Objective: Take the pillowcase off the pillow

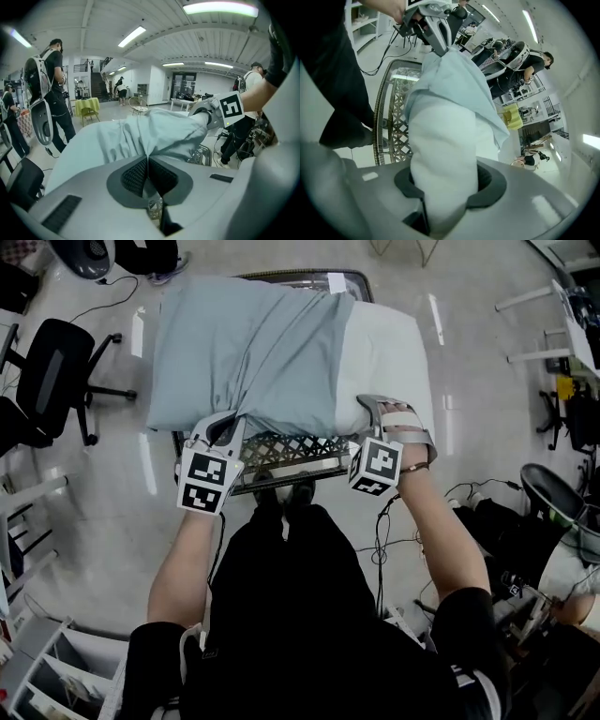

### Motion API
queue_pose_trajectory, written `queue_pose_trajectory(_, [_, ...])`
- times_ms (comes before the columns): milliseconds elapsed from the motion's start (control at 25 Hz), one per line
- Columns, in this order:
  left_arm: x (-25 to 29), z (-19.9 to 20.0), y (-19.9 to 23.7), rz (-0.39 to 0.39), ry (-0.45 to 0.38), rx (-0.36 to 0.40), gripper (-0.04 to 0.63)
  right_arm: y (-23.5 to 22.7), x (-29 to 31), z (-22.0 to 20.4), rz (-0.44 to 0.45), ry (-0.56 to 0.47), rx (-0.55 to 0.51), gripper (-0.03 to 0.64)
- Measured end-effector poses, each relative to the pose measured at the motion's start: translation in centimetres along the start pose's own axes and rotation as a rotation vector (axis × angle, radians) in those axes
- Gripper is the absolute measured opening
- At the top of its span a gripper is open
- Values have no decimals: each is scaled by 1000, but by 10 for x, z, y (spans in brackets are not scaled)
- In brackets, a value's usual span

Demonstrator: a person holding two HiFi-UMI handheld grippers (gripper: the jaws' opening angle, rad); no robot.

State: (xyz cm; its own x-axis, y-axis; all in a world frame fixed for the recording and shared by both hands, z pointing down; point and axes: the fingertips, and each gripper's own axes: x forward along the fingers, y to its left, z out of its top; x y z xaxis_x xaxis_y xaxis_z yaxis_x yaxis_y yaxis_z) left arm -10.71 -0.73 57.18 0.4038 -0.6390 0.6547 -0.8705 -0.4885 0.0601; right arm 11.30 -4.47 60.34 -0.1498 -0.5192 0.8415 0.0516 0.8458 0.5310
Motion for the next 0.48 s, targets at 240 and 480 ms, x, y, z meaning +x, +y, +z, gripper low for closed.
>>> queue_pose_trajectory(240, [-15, 7, 26, -19, 24, 45, 8, -14, -25, 1, 90, -8, 43, 198])
queue_pose_trajectory(480, [-24, 19, 11, -107, 10, 86, 9, -16, -43, -13, 183, -35, 131, 199])
